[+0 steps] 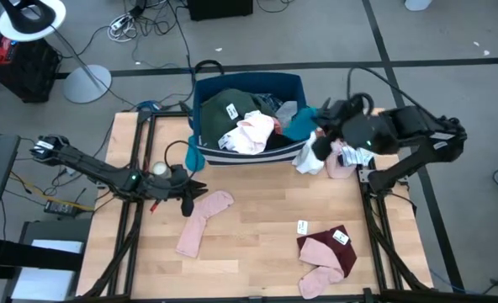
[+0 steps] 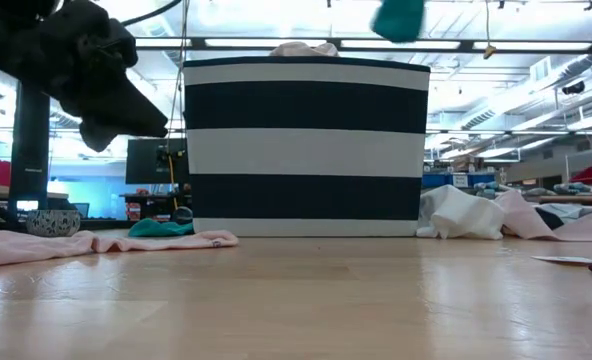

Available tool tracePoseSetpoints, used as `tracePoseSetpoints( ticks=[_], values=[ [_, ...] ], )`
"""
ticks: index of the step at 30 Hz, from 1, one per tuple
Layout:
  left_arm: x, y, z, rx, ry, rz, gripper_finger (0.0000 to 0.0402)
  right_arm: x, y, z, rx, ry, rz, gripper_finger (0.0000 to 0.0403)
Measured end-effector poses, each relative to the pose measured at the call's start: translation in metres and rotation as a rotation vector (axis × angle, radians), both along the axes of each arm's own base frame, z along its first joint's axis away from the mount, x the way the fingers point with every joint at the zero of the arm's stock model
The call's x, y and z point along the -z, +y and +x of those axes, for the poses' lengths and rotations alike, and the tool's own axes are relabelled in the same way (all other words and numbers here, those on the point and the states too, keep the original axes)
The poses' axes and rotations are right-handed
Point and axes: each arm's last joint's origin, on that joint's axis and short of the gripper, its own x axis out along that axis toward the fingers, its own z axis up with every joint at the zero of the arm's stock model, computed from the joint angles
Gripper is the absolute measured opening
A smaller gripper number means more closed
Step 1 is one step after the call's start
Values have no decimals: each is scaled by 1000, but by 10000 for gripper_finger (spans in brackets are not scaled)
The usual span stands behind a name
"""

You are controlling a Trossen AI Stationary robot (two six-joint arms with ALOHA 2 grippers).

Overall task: Sort clothes
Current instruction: Put the blue sock into the blue laundry bin, then put the white underwear into the blue laundry bin

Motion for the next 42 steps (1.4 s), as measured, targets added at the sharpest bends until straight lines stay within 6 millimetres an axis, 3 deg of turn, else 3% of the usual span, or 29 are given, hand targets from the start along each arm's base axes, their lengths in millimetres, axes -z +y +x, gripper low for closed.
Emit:
tracePoseSetpoints(
  ticks=[5, 12, 16, 21, 25, 29, 37, 42],
  values=[
    [3, -5, 1, 24, -6, -2, 106, -3, -21, 33, -24, -5, -57, 11],
    [4, -9, 3, 49, -15, -4, 106, 23, -63, 66, 22, 91, 63, 37],
    [4, -10, 3, 62, -14, -10, 106, 40, -81, 85, -33, 129, 184, 72],
    [2, -11, 4, 90, -27, -27, 106, 53, -98, 95, -12, 183, 200, 136],
    [3, -11, 4, 90, -26, -26, 106, 49, -104, 89, 10, 171, 198, 182],
    [3, -11, 4, 90, -23, -24, 106, 37, -94, 65, 6, 166, 205, 217],
    [2, -11, 4, 100, -23, -2, 106, 23, -45, 6, 30, 163, 288, 228],
    [1, -11, 4, 100, -42, -7, 106, 42, -17, -27, 121, 190, 273, 228]
  ],
)
